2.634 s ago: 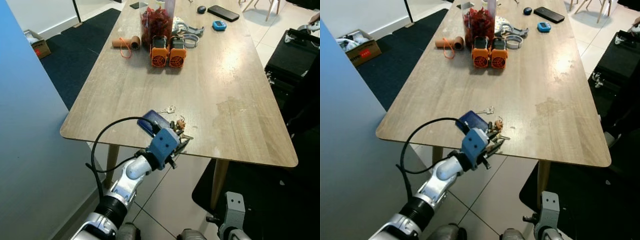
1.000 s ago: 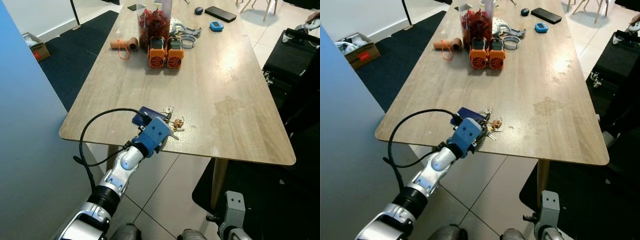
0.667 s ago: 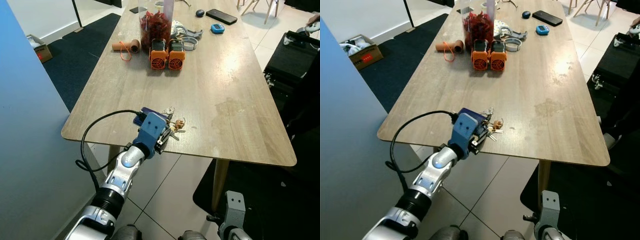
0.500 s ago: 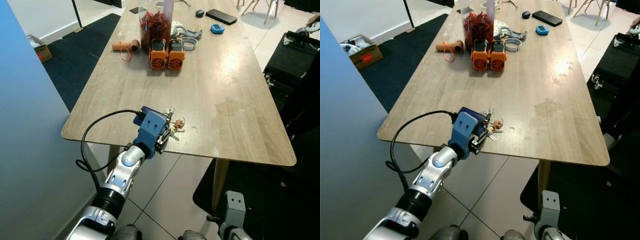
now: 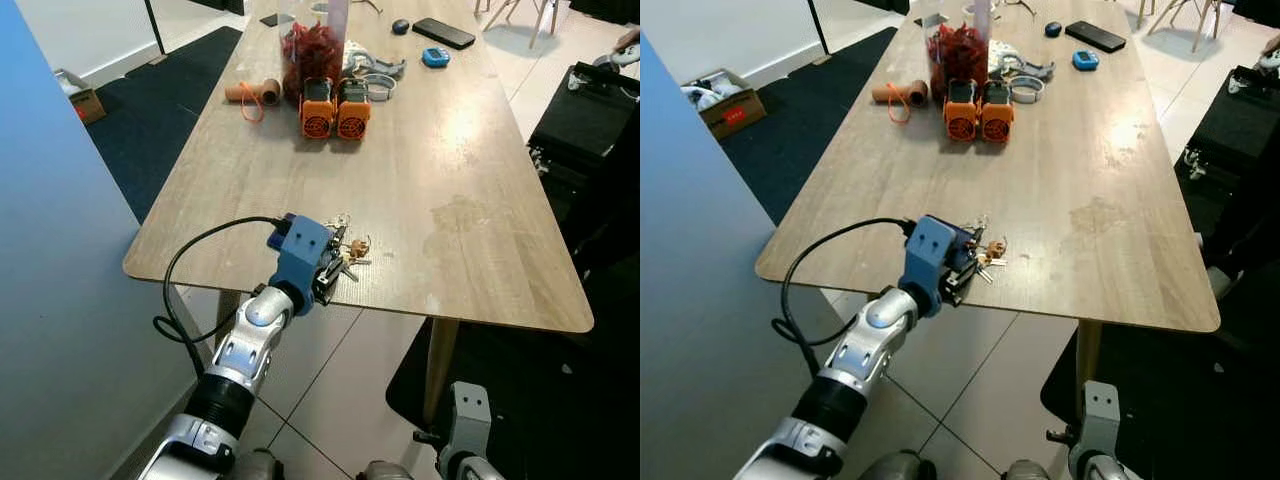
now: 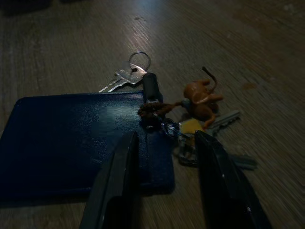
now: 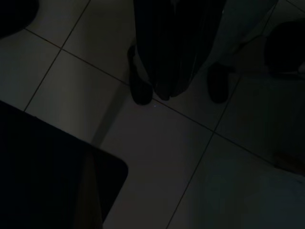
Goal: Hang keys on a hook
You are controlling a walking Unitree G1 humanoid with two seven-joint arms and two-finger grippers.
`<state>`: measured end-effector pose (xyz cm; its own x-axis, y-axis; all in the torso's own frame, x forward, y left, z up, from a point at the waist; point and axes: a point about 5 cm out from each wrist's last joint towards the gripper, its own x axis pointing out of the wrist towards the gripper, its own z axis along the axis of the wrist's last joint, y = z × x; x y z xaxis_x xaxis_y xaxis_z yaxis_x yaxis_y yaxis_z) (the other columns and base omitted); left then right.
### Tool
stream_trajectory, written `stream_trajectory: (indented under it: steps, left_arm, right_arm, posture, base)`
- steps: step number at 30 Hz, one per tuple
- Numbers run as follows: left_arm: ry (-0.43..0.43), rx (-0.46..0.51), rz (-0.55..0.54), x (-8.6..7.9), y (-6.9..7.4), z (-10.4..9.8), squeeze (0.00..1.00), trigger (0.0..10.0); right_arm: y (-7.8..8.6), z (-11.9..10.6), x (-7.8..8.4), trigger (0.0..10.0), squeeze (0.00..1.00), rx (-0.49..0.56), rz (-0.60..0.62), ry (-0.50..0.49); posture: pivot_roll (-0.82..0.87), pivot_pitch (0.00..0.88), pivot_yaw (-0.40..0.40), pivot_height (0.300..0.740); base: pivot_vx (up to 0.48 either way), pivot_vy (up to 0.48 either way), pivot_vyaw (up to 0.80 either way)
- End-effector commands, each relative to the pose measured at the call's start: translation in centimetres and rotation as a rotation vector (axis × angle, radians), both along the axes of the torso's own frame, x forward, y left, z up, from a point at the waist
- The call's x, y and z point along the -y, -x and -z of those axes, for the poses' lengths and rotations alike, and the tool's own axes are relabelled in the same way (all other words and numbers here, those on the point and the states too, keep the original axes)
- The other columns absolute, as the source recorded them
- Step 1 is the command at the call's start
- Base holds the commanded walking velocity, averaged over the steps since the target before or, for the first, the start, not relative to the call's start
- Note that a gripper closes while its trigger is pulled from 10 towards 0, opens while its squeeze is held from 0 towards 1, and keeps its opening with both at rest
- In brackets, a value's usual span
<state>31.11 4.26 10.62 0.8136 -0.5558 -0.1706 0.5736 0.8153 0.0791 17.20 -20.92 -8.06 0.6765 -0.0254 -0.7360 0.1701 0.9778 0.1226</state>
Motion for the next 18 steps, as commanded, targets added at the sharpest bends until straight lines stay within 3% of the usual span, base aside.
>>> stream_trajectory:
  steps: [1, 3, 18]
  left_arm:
    - [-0.056, -0.133, 0.027, 0.47, 1.35, 2.74, 0.0, 4.5]
    - [-0.071, -0.135, 0.032, 0.57, 1.51, 2.78, 0.0, 0.2]
    - [-0.102, -0.141, -0.015, 0.29, 1.32, 2.75, 0.0, 0.0]
  right_arm:
    - [0.62, 0.28, 0.18, 10.0, 0.0, -0.025, 0.001, 0.004]
    - [0.63, 0.28, 0.17, 10.0, 0.0, -0.026, 0.001, 0.004]
    - [0.62, 0.29, 0.16, 10.0, 0.0, -0.027, 0.002, 0.004]
  posture:
    - [0.03, 0.123, 0.001, 0.74]
    - [0.04, 0.123, 0.001, 0.74]
    - [0.04, 0.124, 0.002, 0.74]
  base:
    - [0.0, 0.0, 0.0]
    - [0.0, 0.0, 0.0]
    - [0.0, 0.0, 0.0]
